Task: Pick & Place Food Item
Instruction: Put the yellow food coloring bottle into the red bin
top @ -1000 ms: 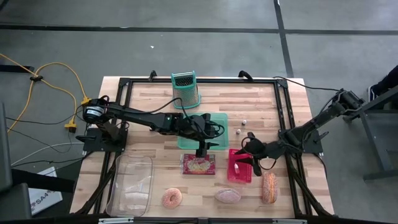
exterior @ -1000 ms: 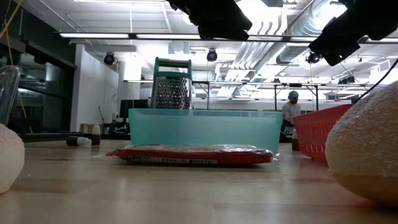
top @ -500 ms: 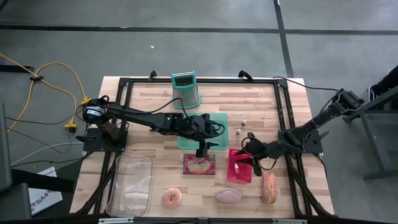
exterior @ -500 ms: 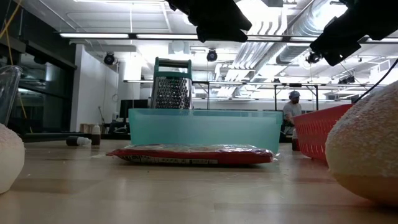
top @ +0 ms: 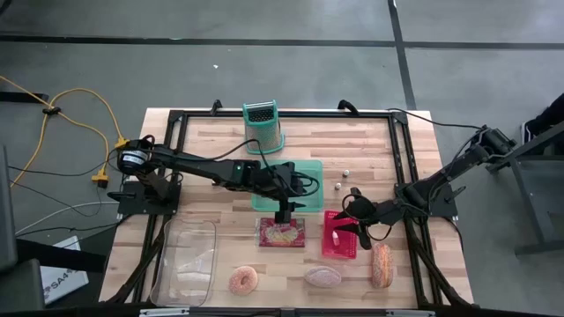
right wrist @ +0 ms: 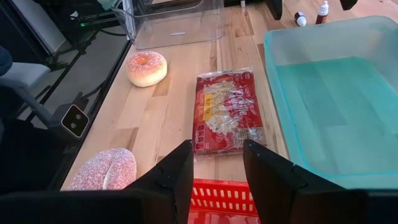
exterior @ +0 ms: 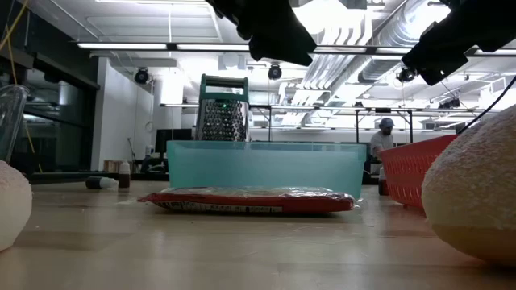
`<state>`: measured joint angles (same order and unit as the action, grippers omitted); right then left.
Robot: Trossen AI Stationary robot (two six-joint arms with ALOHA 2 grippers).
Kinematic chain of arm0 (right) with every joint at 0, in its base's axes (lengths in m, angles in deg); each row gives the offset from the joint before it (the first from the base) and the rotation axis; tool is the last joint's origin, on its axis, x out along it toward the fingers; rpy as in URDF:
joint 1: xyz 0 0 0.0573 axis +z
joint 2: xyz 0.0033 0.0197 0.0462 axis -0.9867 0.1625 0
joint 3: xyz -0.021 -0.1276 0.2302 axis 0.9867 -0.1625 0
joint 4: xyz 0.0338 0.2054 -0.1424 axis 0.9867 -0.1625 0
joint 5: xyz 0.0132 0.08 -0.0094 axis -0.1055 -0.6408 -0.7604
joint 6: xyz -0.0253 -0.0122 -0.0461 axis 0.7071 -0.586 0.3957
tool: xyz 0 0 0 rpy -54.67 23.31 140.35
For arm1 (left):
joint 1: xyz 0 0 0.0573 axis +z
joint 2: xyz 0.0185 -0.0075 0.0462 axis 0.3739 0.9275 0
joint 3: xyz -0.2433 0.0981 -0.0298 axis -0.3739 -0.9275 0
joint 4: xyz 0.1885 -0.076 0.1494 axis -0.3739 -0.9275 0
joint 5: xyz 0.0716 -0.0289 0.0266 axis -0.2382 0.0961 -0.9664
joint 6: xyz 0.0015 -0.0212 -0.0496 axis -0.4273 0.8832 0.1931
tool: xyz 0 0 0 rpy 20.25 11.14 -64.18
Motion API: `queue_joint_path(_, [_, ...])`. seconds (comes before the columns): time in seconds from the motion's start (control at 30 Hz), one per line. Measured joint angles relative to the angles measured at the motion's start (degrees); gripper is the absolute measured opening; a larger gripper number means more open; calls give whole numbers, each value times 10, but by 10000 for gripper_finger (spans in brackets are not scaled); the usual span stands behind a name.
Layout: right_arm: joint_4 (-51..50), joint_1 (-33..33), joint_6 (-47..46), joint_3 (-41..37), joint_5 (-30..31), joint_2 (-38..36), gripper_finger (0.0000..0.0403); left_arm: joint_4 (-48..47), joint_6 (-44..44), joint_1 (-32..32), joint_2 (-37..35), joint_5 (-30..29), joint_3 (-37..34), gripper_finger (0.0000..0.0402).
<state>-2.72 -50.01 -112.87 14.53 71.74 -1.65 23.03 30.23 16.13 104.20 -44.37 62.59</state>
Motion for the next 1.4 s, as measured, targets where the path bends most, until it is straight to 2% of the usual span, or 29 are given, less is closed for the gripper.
queue_joint_path(0.27, [0, 0, 0, 0, 0, 0, 128, -57, 0, 0, 0, 0, 0, 205])
queue_joint_path(0.8, [0, 0, 0, 0, 1, 0, 128, -297, 0, 5, 0, 1, 0, 205])
queue_joint_path(1.03, [0, 0, 0, 0, 1, 0, 128, -315, 37, 5, -7, 31, 0, 205])
queue_joint_path(1.4, [0, 0, 0, 0, 1, 0, 128, -376, 60, 21, -61, 35, -11, 205])
